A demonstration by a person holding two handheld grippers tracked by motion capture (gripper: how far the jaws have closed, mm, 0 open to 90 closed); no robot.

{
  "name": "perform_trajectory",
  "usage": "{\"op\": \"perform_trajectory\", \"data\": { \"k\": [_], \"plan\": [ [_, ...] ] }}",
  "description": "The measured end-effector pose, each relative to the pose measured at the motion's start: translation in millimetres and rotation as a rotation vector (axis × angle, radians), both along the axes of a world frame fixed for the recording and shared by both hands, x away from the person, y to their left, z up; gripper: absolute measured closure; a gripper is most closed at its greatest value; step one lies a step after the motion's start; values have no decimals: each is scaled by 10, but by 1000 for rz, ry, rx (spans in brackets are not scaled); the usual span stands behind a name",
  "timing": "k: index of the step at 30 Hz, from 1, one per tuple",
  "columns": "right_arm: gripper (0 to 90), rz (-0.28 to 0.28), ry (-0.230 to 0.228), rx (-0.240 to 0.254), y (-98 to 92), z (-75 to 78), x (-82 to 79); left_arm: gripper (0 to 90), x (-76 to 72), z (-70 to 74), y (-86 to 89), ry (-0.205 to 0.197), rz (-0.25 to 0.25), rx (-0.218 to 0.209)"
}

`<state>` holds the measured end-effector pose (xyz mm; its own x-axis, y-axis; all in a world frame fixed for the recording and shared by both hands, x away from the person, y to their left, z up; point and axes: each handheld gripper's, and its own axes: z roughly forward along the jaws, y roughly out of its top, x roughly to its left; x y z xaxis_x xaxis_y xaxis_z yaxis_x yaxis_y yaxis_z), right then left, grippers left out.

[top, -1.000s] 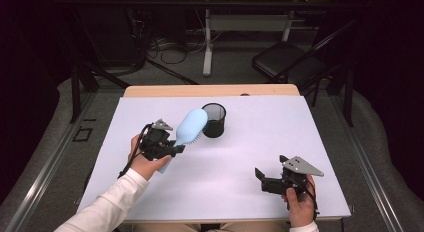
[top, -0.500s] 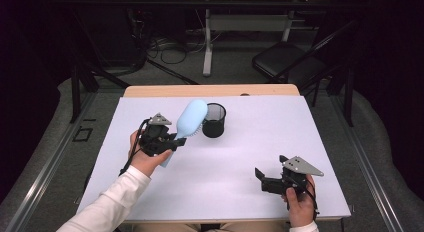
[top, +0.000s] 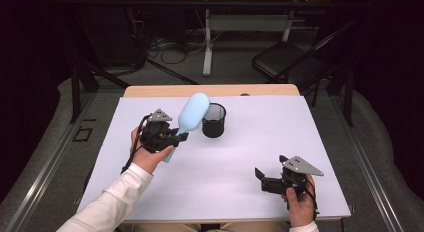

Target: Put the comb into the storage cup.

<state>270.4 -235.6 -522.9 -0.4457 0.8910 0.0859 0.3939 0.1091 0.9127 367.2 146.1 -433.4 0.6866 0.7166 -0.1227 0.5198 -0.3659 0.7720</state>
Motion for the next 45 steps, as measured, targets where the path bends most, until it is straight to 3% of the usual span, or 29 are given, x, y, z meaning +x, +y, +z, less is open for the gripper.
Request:
{"op": "perform_trajectory", "data": {
  "k": [17,25,31,45],
  "plan": [
    [20,3,6,-10,9,-11,9,698,-14,86,-22,-61,-9,-38],
    [20,-1,13,-6,29,-15,16,698,-10,133,-101,-100,-16,-113],
    [20,-4,14,-10,33,-17,19,698,0,156,-175,-141,-12,-122],
    [20,-25,4,-15,-1,-6,27,698,88,117,-328,-189,3,-150]
  ]
}}
